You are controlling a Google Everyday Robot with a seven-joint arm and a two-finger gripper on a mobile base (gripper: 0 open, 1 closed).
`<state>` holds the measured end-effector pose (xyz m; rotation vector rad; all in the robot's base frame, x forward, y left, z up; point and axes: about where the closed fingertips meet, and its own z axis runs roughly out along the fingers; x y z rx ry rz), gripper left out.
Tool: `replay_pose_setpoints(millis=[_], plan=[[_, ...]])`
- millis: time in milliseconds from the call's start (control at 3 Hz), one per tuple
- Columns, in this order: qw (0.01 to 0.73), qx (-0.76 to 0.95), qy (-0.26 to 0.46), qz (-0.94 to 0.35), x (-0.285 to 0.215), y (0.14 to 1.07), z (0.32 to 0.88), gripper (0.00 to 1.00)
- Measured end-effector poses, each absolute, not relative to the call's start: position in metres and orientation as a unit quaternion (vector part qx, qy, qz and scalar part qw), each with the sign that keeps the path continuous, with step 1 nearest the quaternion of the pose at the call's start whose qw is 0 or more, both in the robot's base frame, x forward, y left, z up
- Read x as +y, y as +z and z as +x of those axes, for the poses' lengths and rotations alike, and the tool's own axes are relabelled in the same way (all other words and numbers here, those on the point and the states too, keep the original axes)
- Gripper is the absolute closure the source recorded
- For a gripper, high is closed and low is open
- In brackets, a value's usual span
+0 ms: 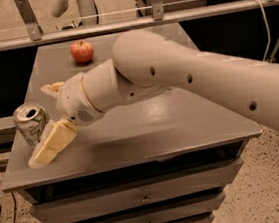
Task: Pick 7up can
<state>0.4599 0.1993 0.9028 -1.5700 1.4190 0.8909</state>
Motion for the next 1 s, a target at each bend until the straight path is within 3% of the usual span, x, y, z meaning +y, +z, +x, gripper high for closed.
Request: replay_pose_setpoints(millis=[333,667,1000], plan=[[0.423,0.563,0.363,-0.610,0.215,0.897,0.468,0.00],[0.436,0.571,0.366,-0.592,0.220,0.886,0.484,0.16],[0.454,0.577,0.363,-0.575,0.217,0.885,0.502,0.40]])
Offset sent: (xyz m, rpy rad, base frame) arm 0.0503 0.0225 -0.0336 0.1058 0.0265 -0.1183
